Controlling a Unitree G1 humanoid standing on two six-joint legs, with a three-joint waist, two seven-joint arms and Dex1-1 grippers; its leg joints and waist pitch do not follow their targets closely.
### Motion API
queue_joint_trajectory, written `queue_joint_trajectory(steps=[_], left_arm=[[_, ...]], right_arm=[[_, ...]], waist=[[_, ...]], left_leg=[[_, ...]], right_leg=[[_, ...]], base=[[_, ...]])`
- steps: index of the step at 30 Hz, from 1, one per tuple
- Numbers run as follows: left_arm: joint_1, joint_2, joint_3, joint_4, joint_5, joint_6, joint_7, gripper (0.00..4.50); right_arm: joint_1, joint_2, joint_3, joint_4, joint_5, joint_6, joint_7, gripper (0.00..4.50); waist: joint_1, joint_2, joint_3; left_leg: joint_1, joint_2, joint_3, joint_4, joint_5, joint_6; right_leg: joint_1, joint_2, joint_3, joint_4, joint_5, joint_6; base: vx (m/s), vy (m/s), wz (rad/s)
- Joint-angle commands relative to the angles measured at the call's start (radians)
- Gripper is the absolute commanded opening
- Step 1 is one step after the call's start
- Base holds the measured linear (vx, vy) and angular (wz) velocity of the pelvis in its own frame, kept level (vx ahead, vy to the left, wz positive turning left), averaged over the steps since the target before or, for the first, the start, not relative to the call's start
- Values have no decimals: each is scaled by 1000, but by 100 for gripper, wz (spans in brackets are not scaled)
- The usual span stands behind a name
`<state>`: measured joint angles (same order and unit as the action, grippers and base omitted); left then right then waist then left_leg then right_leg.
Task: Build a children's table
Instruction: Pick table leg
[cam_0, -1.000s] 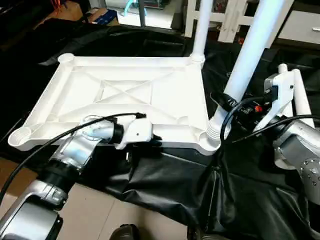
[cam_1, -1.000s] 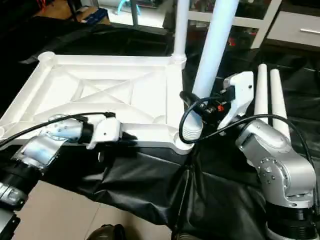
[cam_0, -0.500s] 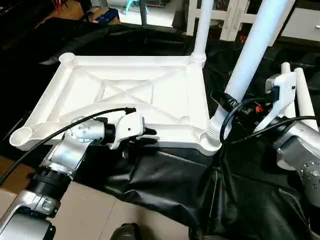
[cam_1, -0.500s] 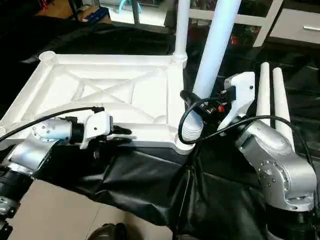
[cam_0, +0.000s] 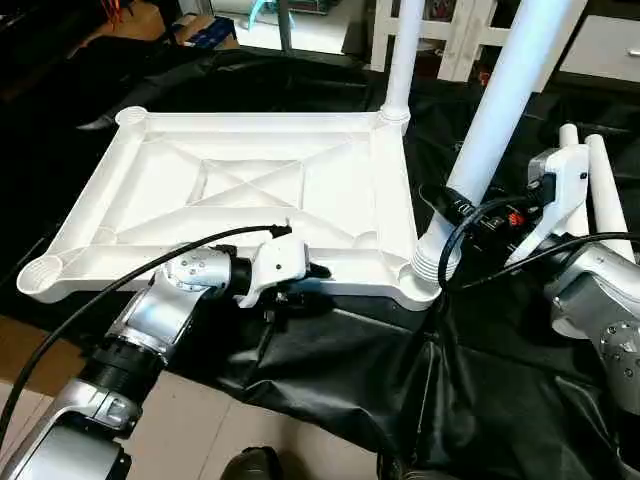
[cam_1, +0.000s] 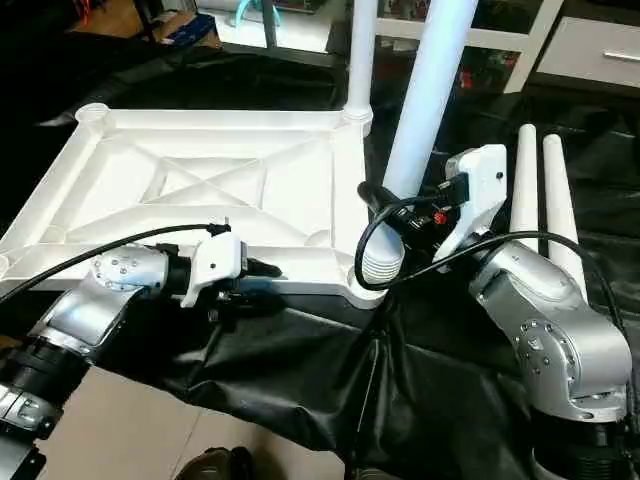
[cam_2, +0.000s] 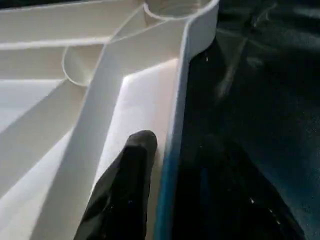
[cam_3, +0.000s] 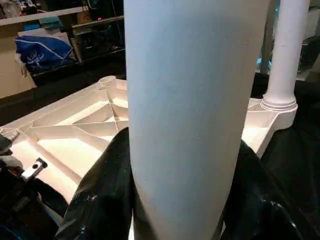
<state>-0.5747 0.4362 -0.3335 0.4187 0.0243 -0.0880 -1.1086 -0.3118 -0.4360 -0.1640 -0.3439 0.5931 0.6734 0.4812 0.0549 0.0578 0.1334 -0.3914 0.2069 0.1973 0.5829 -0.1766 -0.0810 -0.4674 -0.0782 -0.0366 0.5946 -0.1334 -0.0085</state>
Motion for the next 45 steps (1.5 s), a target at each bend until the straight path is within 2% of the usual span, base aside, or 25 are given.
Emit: queue_joint_trajectory(steps=[1, 7, 12, 14, 22, 23, 26, 28, 31, 34, 41, 45], left_arm=[[-18, -3, -11, 30, 24, -16, 1, 180], [-37, -23, -7, 93, 20, -20, 21, 180], [-62, -37, 9, 153, 9, -32, 15, 180], [-70, -38, 14, 179, 8, -41, 6, 180], [-75, -18, 9, 222, 15, -48, -16, 180], [-74, -15, 4, 228, 21, -52, -19, 152], [-74, -13, -1, 239, 27, -60, -23, 145], [-73, -8, -11, 251, 38, -70, -27, 113], [-74, 3, -28, 255, 62, -76, -26, 104], [-80, 15, -46, 253, 93, -81, -22, 69], [-88, 19, -41, 242, 91, -64, -32, 28], [-85, 12, -29, 241, 75, -45, -30, 8]], right_arm=[[-6, -7, 5, -29, 6, -4, 7, 181], [-5, -5, 6, -32, 8, -4, 7, 181], [-2, -7, 7, -35, 9, -2, 8, 181], [-1, -9, 7, -37, 9, -1, 11, 181], [0, -11, 5, -37, 9, -3, 12, 181], [0, -11, 5, -36, 9, -4, 12, 181], [0, -11, 4, -36, 9, -4, 12, 181], [0, -12, 2, -36, 9, -6, 11, 181], [-1, -13, 1, -35, 10, -6, 11, 181], [-3, -14, 0, -30, 9, -7, 12, 181], [-6, -14, 0, -26, 8, -9, 14, 181], [-12, -8, 0, -24, 11, -10, 10, 181]], waist=[[2, -9, -79], [5, -8, -81], [5, -10, -78], [5, -7, -78], [4, -9, -76], [3, -9, -75], [0, -9, -75], [-1, -10, -75], [-2, -10, -74], [-6, -11, -70], [-13, -11, -67], [-15, -7, -67]], left_leg=[[16, 0, -3, -57, -147, 62], [16, 2, -4, -56, -136, 66], [15, 1, -4, -58, -164, 61], [16, 1, -5, -58, -167, 56], [16, 0, -5, -61, -192, 44], [15, 0, -6, -62, -192, 42], [15, 0, -6, -63, -199, 39], [15, -1, -6, -63, -201, 38], [15, 0, -7, -64, -204, 39], [16, 1, -8, -67, -225, 32], [18, -1, -8, -70, -247, 28], [18, 1, -10, -72, -241, 28]], right_leg=[[80, -33, 30, -62, -179, -204], [82, -33, 30, -57, -137, -223], [80, -35, 30, -65, -208, -208], [80, -35, 30, -66, -219, -203], [78, -36, 29, -73, -270, -183], [79, -37, 29, -72, -275, -180], [78, -36, 29, -75, -289, -175], [78, -36, 29, -75, -290, -174], [77, -37, 30, -77, -299, -170], [76, -37, 29, -81, -337, -159], [72, -38, 29, -90, -413, -135], [71, -38, 28, -88, -392, -141]], base=[[0, 0, 0], [0, 0, 0], [0, 0, 0], [0, 0, 0], [0, 0, 0], [0, 0, 0], [0, 0, 0], [0, 0, 0], [0, 0, 0], [0, 0, 0], [0, 0, 0], [0, 0, 0]])
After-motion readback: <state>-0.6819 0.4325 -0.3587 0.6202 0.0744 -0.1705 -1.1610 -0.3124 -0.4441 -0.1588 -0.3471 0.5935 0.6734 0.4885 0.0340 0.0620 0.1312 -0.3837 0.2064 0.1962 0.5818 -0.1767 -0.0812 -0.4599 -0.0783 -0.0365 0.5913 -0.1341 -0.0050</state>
